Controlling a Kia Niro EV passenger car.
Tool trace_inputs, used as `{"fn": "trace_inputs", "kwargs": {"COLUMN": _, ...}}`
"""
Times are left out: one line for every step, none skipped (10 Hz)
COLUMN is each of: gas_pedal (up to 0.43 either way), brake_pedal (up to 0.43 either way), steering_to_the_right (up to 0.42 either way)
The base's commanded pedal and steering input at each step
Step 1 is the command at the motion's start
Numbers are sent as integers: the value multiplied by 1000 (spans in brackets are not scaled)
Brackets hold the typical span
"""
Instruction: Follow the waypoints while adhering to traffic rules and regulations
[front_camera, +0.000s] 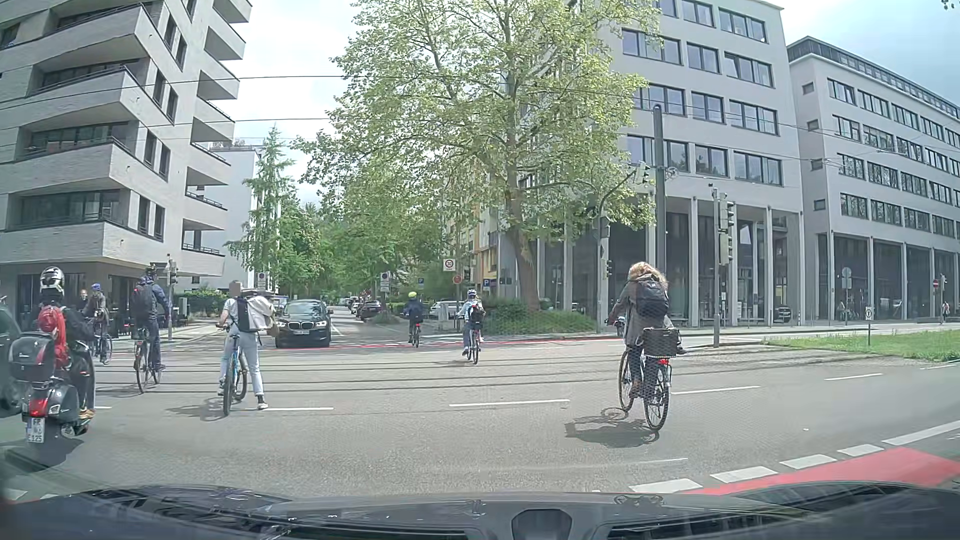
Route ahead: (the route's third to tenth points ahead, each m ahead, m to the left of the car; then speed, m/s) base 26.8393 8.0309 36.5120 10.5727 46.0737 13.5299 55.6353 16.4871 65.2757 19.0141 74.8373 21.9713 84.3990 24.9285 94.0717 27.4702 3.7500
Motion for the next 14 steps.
{"fn": "trace_inputs", "kwargs": {"gas_pedal": 0, "brake_pedal": 0, "steering_to_the_right": -8}}
{"fn": "trace_inputs", "kwargs": {"gas_pedal": 0, "brake_pedal": 0, "steering_to_the_right": -8}}
{"fn": "trace_inputs", "kwargs": {"gas_pedal": 0, "brake_pedal": 0, "steering_to_the_right": -9}}
{"fn": "trace_inputs", "kwargs": {"gas_pedal": 0, "brake_pedal": 0, "steering_to_the_right": -11}}
{"fn": "trace_inputs", "kwargs": {"gas_pedal": 8, "brake_pedal": 0, "steering_to_the_right": -13}}
{"fn": "trace_inputs", "kwargs": {"gas_pedal": 8, "brake_pedal": 0, "steering_to_the_right": -19}}
{"fn": "trace_inputs", "kwargs": {"gas_pedal": 0, "brake_pedal": 0, "steering_to_the_right": -20}}
{"fn": "trace_inputs", "kwargs": {"gas_pedal": 0, "brake_pedal": 0, "steering_to_the_right": -20}}
{"fn": "trace_inputs", "kwargs": {"gas_pedal": 0, "brake_pedal": 0, "steering_to_the_right": -21}}
{"fn": "trace_inputs", "kwargs": {"gas_pedal": 0, "brake_pedal": 0, "steering_to_the_right": -24}}
{"fn": "trace_inputs", "kwargs": {"gas_pedal": 0, "brake_pedal": 0, "steering_to_the_right": -27}}
{"fn": "trace_inputs", "kwargs": {"gas_pedal": 0, "brake_pedal": 0, "steering_to_the_right": -28}}
{"fn": "trace_inputs", "kwargs": {"gas_pedal": 0, "brake_pedal": 0, "steering_to_the_right": -31}}
{"fn": "trace_inputs", "kwargs": {"gas_pedal": 0, "brake_pedal": 0, "steering_to_the_right": -34}}
